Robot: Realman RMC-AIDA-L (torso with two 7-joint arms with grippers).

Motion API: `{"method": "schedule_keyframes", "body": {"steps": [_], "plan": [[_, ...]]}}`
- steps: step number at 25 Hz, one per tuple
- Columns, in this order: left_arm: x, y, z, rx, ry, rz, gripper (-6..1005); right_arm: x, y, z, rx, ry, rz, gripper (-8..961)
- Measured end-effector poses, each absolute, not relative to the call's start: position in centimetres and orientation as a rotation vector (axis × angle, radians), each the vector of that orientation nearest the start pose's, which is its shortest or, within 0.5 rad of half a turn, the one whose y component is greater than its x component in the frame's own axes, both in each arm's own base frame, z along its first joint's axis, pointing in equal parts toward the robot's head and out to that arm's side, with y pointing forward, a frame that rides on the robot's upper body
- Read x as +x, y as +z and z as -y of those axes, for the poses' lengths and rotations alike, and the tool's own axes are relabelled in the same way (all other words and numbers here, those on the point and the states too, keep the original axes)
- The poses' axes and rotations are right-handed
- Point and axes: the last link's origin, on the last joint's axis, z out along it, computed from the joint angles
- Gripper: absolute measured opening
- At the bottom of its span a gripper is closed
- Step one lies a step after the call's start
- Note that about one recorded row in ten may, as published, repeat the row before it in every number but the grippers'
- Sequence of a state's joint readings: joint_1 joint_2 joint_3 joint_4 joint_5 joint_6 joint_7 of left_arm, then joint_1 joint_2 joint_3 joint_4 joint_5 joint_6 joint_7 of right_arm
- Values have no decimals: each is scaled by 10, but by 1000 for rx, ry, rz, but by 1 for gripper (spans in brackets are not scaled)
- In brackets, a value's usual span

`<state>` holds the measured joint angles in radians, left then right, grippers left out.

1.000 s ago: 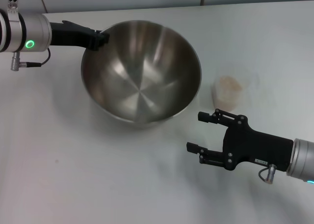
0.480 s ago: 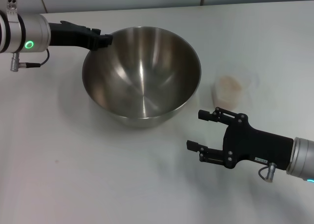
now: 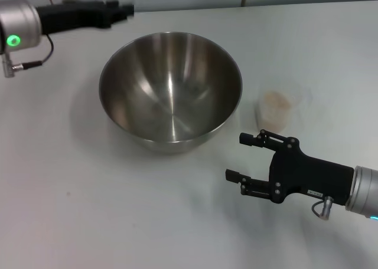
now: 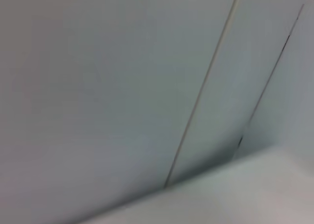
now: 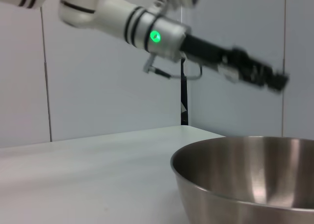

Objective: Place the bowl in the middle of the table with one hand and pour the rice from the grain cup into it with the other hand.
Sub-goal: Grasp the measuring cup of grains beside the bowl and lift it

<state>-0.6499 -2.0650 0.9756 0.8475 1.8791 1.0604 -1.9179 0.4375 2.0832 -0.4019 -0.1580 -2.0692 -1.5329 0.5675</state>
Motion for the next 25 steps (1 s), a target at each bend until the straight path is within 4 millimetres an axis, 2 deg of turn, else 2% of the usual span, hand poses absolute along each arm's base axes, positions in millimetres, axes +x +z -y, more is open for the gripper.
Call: {"method": "schedule_keyframes", "body": {"steps": [4,7,10,11,12,18,19,20,21,25], "plan": [[-205,48,-407,-2275,-967,855,379,299,-65,-254,-2570,842,-273,762],[-222,66,-390,-2147,-1186,888,384,299,-65,-254,-2570,842,-271,762],[-250,73,-365,-2008,-1369,933,389,298,-65,-255,-2572,842,-263,762],[-250,73,-365,-2008,-1369,933,391,298,-65,-255,-2572,842,-263,762],[-268,69,-349,-1948,-1427,961,393,298,-65,-256,-2573,842,-261,762],[-298,59,-298,-1874,-1531,948,403,298,-64,-257,-2575,837,-253,761],[-300,58,-290,-1878,-1538,916,405,298,-64,-257,-2574,837,-252,762],[-303,55,-274,-1887,-1542,843,407,298,-64,-257,-2574,837,-251,762],[-303,55,-274,-1887,-1542,843,408,298,-64,-257,-2574,837,-251,762],[-307,41,-246,-1911,-1459,623,415,298,-64,-258,-2573,828,-251,762]]}}
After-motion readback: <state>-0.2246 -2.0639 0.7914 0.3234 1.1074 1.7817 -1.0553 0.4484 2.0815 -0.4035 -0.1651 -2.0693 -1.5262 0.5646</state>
